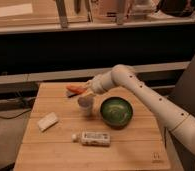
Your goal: Place the pepper in the ceramic cup
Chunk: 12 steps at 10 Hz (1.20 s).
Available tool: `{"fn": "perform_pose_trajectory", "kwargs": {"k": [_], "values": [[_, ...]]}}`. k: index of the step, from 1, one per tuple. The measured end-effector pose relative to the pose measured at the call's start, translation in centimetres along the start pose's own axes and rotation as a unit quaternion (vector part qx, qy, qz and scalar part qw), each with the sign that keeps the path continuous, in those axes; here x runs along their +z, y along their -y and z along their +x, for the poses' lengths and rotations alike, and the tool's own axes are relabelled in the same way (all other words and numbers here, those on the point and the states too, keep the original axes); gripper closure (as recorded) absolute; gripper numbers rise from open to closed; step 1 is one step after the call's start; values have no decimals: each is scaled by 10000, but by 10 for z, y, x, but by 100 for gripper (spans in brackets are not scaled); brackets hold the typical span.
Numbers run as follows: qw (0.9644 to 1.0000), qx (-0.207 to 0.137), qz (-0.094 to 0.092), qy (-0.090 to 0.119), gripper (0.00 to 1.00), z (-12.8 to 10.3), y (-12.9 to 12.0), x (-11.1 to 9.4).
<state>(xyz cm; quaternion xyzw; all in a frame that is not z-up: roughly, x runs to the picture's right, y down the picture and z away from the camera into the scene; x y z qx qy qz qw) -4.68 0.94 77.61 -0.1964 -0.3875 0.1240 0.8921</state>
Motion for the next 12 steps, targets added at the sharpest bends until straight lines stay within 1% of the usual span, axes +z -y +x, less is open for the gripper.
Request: {"fn": "perform_pose_trajectory", "kwargs": {"k": [3,4,6,8,9,12], "values": [[9998,132,31,149,100,5,-1,-2],[9995,207,-18,241,100,9,-4,1],[9969,557,-116,534,100,19,-8,6],[9940,794,-190,725,100,25,-10,9],[9927,843,-236,829,100,29,-10,10],[9910,866,-361,956,100,33,-14,15]]}}
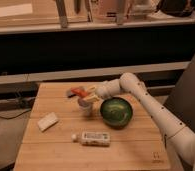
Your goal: Place the pepper in the ceramic cup
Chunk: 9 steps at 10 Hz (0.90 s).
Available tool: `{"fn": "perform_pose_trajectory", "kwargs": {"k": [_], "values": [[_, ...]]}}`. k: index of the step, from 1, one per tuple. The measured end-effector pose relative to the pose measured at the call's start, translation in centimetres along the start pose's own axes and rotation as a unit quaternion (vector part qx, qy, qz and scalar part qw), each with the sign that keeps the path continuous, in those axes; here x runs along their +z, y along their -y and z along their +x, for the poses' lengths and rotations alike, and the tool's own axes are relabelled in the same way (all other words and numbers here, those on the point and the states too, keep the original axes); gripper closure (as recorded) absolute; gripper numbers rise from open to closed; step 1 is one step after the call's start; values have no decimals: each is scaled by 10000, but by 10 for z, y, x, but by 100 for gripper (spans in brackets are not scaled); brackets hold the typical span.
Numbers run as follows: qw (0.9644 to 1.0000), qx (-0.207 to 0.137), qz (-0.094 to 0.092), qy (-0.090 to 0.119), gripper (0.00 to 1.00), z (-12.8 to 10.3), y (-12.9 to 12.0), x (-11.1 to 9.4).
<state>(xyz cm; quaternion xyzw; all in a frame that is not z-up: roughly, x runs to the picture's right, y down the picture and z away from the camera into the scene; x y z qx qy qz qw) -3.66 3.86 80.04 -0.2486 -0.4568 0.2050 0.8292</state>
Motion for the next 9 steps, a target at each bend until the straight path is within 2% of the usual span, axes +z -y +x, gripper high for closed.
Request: {"fn": "perform_pose_trajectory", "kwargs": {"k": [2,3,4,5,7,9], "values": [[10000,24,-55,34,98,2,-2,1],[9999,50,-91,44,91,3,-2,-1],[9999,52,-141,57,78,3,-3,0],[9998,48,-175,61,70,3,-4,1],[9996,54,-268,81,47,4,-4,2],[9995,50,-284,91,29,4,-4,2]]}}
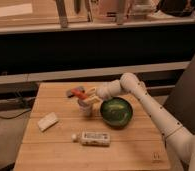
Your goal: Place the pepper in the ceramic cup
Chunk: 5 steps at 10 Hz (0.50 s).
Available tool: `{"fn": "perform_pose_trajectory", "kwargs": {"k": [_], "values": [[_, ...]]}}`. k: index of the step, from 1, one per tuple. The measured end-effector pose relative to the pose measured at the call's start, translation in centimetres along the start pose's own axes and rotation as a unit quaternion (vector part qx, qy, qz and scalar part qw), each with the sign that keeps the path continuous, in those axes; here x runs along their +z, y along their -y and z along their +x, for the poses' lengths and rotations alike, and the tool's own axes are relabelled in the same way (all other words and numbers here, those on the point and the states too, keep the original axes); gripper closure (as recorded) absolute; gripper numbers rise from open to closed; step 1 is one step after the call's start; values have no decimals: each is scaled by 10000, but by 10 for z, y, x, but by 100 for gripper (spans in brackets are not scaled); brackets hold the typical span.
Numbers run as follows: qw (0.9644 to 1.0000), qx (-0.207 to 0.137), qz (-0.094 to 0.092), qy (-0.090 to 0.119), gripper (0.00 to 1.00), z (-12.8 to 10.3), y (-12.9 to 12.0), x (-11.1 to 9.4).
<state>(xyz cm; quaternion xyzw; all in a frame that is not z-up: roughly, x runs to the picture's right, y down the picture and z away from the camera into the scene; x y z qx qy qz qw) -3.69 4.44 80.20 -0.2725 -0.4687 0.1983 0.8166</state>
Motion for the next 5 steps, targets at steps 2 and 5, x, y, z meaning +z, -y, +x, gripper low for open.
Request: {"fn": "perform_pose_trajectory", "kwargs": {"k": [2,5], "values": [[10000,1,-11,-4,20,0,0,0],[10000,-42,-38,-28,20,0,0,0]]}}
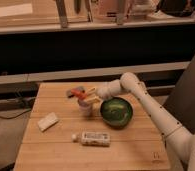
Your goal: Place the pepper in the ceramic cup
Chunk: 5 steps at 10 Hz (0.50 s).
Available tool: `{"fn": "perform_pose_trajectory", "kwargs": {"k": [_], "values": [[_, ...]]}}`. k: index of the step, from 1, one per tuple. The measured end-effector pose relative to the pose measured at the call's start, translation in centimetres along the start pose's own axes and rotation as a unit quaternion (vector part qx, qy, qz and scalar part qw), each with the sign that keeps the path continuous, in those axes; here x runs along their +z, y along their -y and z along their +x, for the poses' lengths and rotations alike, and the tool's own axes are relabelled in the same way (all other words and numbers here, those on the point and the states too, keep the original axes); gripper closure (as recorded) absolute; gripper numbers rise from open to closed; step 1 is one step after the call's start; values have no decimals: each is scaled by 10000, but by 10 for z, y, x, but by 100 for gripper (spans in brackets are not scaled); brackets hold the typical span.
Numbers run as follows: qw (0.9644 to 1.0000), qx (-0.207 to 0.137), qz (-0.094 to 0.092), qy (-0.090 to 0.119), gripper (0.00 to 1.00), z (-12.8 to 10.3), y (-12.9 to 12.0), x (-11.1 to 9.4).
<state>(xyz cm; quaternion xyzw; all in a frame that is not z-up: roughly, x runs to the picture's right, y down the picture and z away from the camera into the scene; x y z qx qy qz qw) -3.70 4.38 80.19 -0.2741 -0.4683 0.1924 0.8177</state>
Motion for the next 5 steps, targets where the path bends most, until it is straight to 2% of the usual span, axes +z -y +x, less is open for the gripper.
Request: {"fn": "perform_pose_trajectory", "kwargs": {"k": [3,5], "values": [[10000,-62,-27,-31,20,-2,0,0],[9997,-221,-73,-29,20,-6,-1,0]]}}
